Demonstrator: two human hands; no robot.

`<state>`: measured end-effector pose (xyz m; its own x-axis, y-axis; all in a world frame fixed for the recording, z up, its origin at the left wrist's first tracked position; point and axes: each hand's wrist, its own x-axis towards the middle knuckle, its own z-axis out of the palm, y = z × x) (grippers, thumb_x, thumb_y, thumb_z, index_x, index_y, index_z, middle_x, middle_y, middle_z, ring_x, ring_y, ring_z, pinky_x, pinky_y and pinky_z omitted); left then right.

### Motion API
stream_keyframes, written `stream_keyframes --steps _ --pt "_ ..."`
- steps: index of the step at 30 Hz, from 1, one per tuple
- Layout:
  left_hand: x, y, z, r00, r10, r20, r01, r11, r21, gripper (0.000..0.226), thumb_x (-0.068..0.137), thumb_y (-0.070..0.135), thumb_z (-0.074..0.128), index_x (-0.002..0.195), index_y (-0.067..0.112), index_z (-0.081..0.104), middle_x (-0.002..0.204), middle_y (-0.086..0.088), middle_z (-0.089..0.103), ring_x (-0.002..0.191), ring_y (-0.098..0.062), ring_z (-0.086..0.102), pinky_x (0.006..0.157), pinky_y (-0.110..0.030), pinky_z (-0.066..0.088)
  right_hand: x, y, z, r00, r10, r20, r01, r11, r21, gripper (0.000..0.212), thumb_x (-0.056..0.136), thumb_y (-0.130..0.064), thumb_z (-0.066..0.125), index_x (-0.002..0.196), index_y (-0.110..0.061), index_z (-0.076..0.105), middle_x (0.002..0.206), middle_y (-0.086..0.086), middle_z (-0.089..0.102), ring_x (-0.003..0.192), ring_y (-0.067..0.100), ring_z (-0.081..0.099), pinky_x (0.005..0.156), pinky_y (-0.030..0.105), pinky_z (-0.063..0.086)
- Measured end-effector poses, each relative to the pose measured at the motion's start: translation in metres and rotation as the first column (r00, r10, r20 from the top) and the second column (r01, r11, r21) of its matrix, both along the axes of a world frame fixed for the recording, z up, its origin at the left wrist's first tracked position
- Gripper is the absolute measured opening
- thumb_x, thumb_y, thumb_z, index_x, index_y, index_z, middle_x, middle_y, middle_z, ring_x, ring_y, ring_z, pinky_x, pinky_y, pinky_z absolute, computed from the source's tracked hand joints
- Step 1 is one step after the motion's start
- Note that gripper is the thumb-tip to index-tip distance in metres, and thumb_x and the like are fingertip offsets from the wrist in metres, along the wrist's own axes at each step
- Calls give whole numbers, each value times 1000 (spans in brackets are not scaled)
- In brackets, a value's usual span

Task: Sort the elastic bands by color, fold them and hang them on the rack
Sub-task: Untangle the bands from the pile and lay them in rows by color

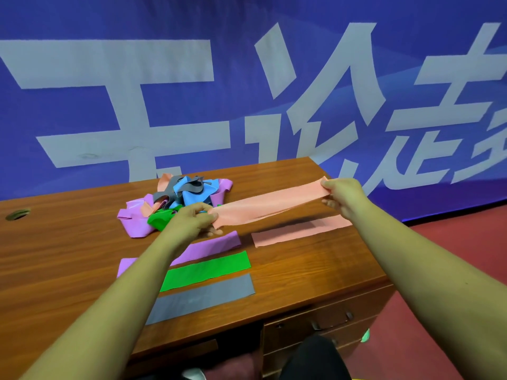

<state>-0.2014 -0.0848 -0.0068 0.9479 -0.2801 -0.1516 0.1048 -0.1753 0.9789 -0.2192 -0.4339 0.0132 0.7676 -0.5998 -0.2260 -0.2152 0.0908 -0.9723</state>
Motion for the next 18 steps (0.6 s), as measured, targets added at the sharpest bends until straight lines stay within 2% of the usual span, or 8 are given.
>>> stream_keyframes --steps 3,5,9,12,15,18 --pt "6 -16 -13 999 37 30 -40 995 93 19 90 9 66 108 10 60 65 -9 70 61 -18 68 75 -33 59 -3 -18 -21 999 -10 -42 7 998 -62 20 89 -17 71 101 -3 66 100 14 67 71 21 66 49 21 55" --pt "9 -30 -22 998 46 32 -51 986 159 16 89 9 68 102 4 61 70 -13 71 57 -15 68 68 -29 59 -5 -32 -36 998 -25 -61 18 993 -114 22 86 -16 74 102 -2 69 102 14 69 78 21 68 56 24 57" --pt "17 -58 -42 999 33 14 -35 978 206 12 87 5 69 82 3 58 60 -11 65 48 -11 65 54 -22 54 -6 -59 -59 994 -65 -90 48 984 -174 20 84 -15 76 96 1 70 98 15 70 77 21 68 49 23 55" --pt "27 -78 -56 999 50 -4 -48 973 224 15 87 7 70 76 6 59 51 -5 64 47 -13 63 52 -22 53 0 -74 -74 987 -85 -135 56 977 -204 15 87 -16 73 91 -3 68 97 11 66 75 19 64 63 30 60" --pt "38 -95 -68 997 74 19 -77 946 315 14 86 14 71 84 3 65 64 -11 67 51 -15 60 53 -23 46 9 -88 -90 980 -102 -169 52 959 -277 15 88 -20 72 82 -7 67 92 9 67 74 20 63 77 38 59" --pt "47 -104 -78 997 57 60 -77 910 407 20 83 21 74 83 3 67 69 -9 66 61 -18 57 60 -28 45 16 -98 -103 976 -103 -190 27 930 -366 17 87 -23 72 82 -7 70 87 6 68 86 22 62 83 37 51"
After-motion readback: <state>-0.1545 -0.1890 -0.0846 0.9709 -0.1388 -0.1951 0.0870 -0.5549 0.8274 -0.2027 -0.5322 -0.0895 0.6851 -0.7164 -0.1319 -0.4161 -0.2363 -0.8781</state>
